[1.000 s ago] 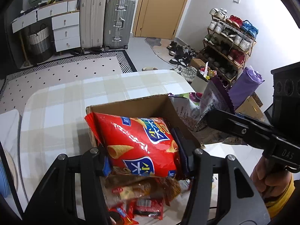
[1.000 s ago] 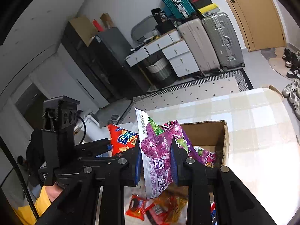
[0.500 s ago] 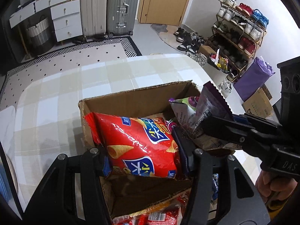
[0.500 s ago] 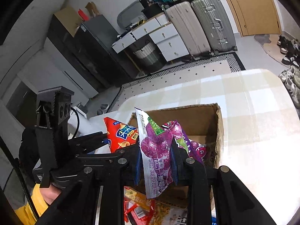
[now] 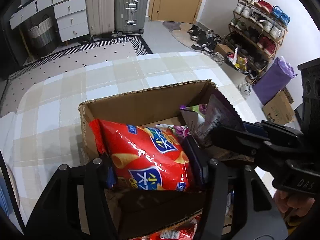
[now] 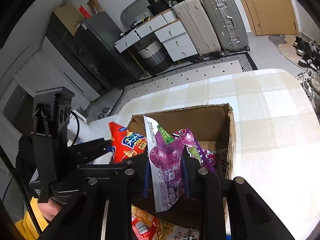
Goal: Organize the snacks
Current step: 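Lower both bags into the box and open both grippers to release them, then raise both open grippers out of the box and back away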
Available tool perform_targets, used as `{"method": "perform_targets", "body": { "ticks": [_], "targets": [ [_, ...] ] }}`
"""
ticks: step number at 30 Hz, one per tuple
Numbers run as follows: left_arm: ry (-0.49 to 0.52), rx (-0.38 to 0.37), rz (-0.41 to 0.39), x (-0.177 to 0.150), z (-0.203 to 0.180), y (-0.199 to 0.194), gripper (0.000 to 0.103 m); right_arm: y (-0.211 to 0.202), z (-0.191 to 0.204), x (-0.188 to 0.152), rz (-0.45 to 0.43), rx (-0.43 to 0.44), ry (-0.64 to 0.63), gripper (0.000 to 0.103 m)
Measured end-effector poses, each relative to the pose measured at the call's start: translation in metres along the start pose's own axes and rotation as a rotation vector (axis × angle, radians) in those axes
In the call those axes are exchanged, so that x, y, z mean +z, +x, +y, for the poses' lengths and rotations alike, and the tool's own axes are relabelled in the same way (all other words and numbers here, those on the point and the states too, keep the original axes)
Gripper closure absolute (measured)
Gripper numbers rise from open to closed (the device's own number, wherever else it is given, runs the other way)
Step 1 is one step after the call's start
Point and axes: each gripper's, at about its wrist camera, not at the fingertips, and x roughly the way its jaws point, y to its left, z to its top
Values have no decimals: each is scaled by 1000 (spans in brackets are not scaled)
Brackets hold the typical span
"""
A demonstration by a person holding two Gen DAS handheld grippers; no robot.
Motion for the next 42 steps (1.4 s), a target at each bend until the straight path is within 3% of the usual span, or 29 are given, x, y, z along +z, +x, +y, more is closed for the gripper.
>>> {"method": "perform_targets", "body": {
  "ticks": [10,14,21,34,42],
  "targets": [
    [12,16,0,-3,-2,4,44,1,2,0,11,-20,-13,76],
    [29,60,-15,-2,-4,-4,32,0,1,0,7,-23,-6,76],
    [12,70,-30,-4,-2,-20,27,-7,5,0,-16,-33,-24,63],
    [20,86,-71,-14,-14,-61,26,-30,17,-3,-51,-24,-42,58],
    [29,84,-129,-26,-31,-111,26,-67,40,-12,-109,-19,-87,56]
  ]
}}
